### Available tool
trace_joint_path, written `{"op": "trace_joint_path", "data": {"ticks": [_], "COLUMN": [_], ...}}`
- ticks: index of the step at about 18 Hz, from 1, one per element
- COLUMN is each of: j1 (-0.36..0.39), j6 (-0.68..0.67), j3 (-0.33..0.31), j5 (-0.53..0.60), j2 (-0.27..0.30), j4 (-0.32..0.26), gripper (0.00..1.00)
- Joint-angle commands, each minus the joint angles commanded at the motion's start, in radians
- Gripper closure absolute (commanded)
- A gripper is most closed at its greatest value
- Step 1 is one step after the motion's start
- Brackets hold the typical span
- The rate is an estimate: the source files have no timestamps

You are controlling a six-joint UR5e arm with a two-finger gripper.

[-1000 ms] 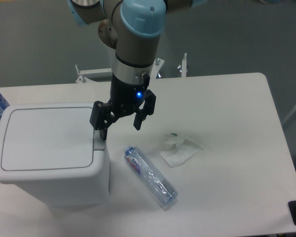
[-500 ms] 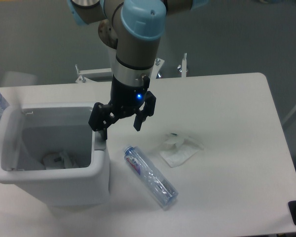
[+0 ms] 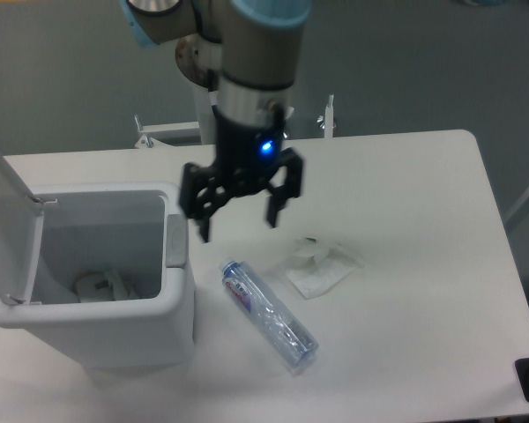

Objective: Open the trash can
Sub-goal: 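Lift the gripper up away from the opened trash can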

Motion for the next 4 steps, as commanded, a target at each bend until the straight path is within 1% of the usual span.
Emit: {"op": "trace_joint_path", "data": {"ticks": [2, 3, 4], "j1": [0.041, 0.057, 0.077], "j6": [0.159, 0.236, 0.298], "j3": [-0.043, -0.072, -0.097], "j5": [0.158, 0.212, 0.234], "j2": [0.002, 0.002, 0.002], "j4": [-0.011, -0.006, -0.003], "gripper": [0.00, 0.00, 0.00]}}
